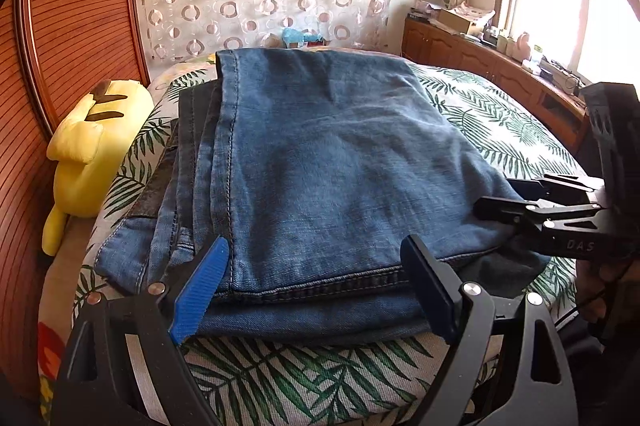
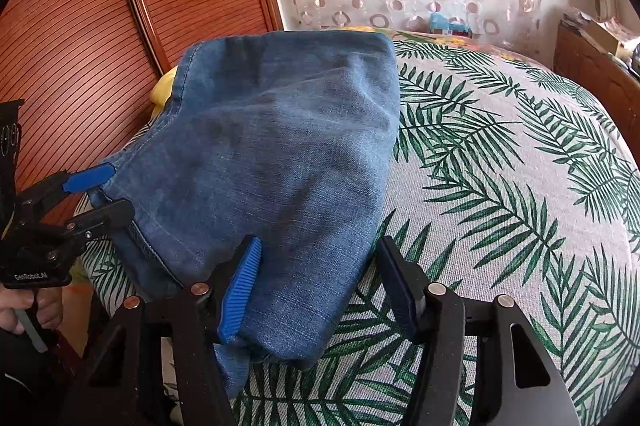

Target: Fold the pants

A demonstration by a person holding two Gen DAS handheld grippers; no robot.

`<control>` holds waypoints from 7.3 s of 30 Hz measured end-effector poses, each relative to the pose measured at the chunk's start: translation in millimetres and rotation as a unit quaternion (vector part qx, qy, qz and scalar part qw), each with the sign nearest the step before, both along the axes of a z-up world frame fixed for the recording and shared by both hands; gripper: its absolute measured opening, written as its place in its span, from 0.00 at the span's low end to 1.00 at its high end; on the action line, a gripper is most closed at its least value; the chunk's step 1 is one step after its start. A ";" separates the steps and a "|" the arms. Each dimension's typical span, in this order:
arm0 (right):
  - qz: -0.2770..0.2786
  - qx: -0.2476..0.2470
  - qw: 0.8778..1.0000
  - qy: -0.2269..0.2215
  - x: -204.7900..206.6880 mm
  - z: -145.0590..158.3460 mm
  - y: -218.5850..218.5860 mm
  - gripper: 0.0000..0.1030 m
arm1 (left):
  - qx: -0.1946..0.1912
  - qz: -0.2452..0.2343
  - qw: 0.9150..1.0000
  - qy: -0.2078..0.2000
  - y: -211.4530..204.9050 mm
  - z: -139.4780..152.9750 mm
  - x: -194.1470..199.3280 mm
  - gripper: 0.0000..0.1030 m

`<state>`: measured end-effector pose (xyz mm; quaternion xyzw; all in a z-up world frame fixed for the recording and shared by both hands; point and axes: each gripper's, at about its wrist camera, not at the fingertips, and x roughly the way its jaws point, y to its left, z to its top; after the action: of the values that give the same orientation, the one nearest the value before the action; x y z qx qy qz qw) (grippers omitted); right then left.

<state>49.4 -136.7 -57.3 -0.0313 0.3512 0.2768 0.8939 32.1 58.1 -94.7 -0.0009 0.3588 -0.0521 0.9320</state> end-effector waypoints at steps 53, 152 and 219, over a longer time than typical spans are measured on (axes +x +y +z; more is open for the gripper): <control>0.262 0.022 0.965 0.009 52.7 27.5 201.3 0.11 | -0.011 0.158 0.982 -0.106 144.3 74.8 -71.4 0.85; 0.143 -0.020 0.988 -0.051 404.9 49.9 281.9 0.52 | -0.061 0.095 0.994 0.012 194.2 8.7 163.0 0.09; -0.053 0.027 0.987 -0.151 7.5 104.4 44.2 0.69 | -0.014 0.018 0.995 -0.100 -14.0 126.8 60.6 1.00</control>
<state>57.0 -92.6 47.1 -0.0302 0.2062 0.2308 0.9504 92.7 44.1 32.1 -0.0154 0.2634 -0.0406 0.9637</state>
